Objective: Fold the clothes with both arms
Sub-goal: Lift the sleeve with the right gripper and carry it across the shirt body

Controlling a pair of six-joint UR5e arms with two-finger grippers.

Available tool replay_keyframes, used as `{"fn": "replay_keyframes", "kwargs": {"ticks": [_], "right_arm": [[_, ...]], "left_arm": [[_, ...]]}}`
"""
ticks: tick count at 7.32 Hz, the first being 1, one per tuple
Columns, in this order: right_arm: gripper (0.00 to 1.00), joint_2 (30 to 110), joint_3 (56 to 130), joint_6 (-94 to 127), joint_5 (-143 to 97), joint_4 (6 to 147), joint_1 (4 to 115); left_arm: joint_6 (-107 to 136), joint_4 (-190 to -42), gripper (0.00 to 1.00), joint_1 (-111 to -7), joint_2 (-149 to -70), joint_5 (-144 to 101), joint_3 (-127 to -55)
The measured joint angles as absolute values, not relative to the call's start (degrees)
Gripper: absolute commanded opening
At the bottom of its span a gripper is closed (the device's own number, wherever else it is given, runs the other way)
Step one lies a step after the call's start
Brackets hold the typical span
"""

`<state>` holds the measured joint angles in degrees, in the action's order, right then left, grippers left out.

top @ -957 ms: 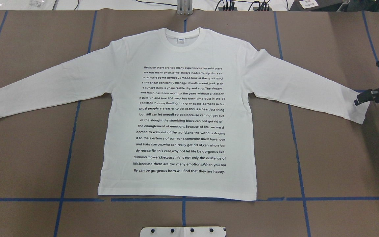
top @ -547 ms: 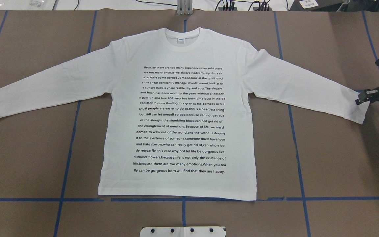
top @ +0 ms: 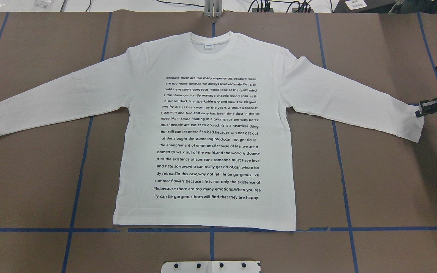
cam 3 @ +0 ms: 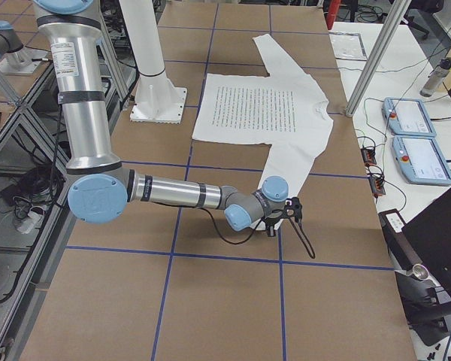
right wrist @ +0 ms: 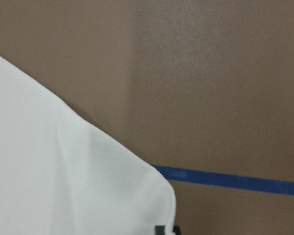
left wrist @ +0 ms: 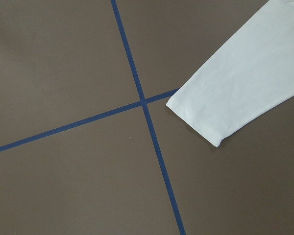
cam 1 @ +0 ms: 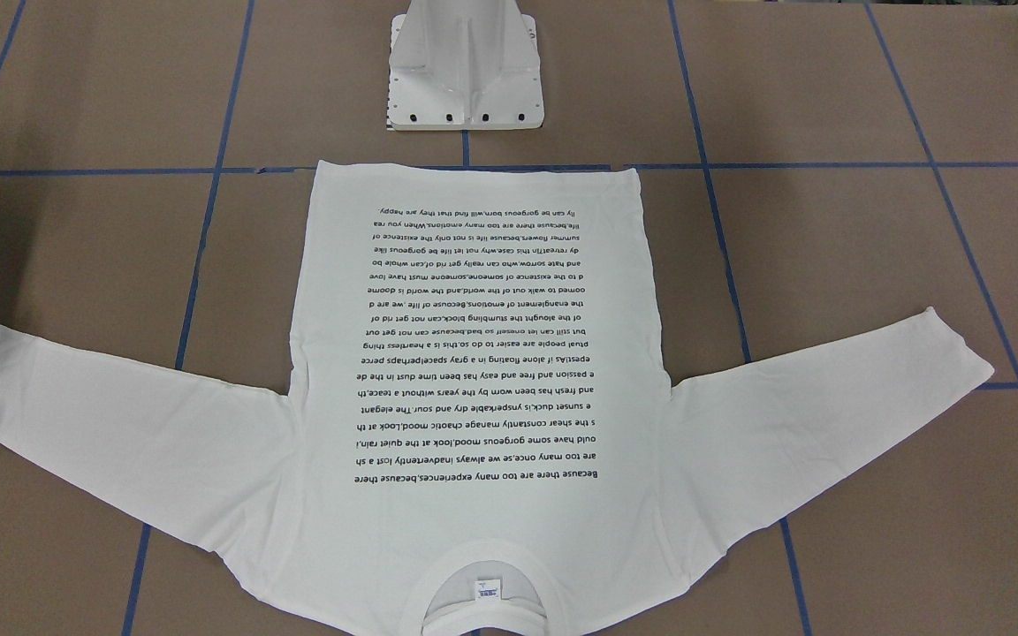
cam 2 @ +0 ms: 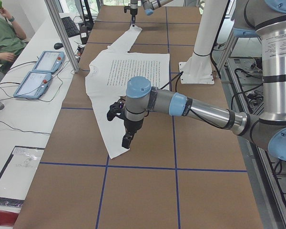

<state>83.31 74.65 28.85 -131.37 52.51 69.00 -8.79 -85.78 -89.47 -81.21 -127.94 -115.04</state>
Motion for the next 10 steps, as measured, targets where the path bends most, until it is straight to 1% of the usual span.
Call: {"fn": "replay_keyframes", "kwargs": {"ticks": [1, 2, 3, 4, 5, 6, 7, 8, 10], "right_arm": [[0.0, 83.09, 76.35, 28.88, -131.45, 53.89, 69.71], [0.0, 82.81, 79.71, 28.93, -131.31, 57.78, 69.99], [0.0, 82.08, 85.0, 28.99, -130.98, 64.81, 70.09], [0.0, 80.19, 91.27, 29.12, -130.12, 74.52, 70.05], [0.0, 76.44, 97.11, 29.95, -128.27, 85.64, 69.43], [0.0, 71.17, 101.06, 32.08, -126.18, 95.67, 67.8], [0.0, 65.73, 102.77, 35.12, -124.43, 102.46, 65.59], [0.0, 60.97, 103.09, 38.53, -123.26, 105.97, 63.25], [0.0, 52.99, 101.09, 43.82, -122.51, 107.91, 60.3]], "left_arm": [[-8.79, -85.78, 1.0, -89.47, -81.21, -127.91, -115.04], [-8.79, -85.78, 1.0, -89.47, -81.21, -127.89, -115.05], [-8.79, -85.78, 1.0, -89.46, -81.21, -127.86, -115.04], [-8.79, -85.78, 1.0, -89.43, -81.21, -127.83, -115.0], [-8.79, -85.78, 1.0, -89.42, -81.21, -127.78, -114.98], [-8.77, -85.78, 1.0, -89.42, -81.21, -127.76, -114.97], [-8.74, -85.78, 1.0, -89.42, -81.21, -127.76, -114.97], [-8.71, -85.76, 1.0, -89.43, -81.21, -127.73, -114.93], [-8.76, -85.76, 1.0, -89.43, -81.18, -127.71, -114.83]]}}
